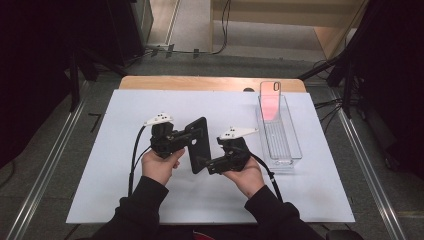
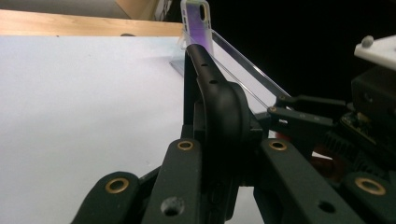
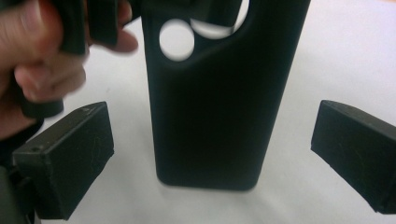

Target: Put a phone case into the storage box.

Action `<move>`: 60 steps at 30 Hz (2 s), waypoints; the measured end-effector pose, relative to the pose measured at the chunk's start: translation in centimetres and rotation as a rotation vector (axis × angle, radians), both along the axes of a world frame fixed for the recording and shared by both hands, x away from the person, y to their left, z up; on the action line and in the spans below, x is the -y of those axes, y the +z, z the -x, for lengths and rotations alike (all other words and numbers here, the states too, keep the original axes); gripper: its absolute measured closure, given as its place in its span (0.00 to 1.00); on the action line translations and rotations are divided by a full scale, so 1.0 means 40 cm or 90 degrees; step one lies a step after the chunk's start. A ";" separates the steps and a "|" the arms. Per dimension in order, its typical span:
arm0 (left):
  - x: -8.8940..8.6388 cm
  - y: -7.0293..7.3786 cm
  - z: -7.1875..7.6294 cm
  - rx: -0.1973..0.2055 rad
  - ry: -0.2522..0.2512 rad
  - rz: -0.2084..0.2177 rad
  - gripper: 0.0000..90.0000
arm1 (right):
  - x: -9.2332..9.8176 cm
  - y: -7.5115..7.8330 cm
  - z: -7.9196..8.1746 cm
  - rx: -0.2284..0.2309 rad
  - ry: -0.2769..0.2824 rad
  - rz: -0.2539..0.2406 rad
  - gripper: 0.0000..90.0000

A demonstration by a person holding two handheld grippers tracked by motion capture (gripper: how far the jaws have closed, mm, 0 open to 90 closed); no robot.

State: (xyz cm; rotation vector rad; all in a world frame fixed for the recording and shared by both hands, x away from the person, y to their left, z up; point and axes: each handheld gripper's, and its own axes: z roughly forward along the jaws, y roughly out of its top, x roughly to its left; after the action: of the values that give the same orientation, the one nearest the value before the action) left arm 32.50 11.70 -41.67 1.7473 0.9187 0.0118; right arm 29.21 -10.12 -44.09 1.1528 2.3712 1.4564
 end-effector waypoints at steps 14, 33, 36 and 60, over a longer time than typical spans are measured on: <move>0.033 0.004 0.027 -0.019 -0.027 0.008 0.92 | -0.003 0.004 -0.010 -0.013 -0.010 -0.013 0.00; 0.034 0.013 0.047 -0.022 -0.028 0.019 0.88 | -0.022 0.009 -0.006 0.005 -0.021 0.005 0.14; 0.030 0.018 0.046 -0.033 -0.022 0.025 0.78 | -0.018 0.009 -0.009 0.004 -0.020 0.004 0.14; -0.041 0.023 0.037 -0.094 -0.051 0.011 0.34 | 0.038 -0.007 -0.048 -0.023 -0.060 0.043 0.14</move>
State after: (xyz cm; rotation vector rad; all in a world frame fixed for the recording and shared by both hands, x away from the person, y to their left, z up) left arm 31.02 13.35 -40.73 1.7848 0.9520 -0.1793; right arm 31.14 -11.63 -44.39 1.2659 2.3352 1.3276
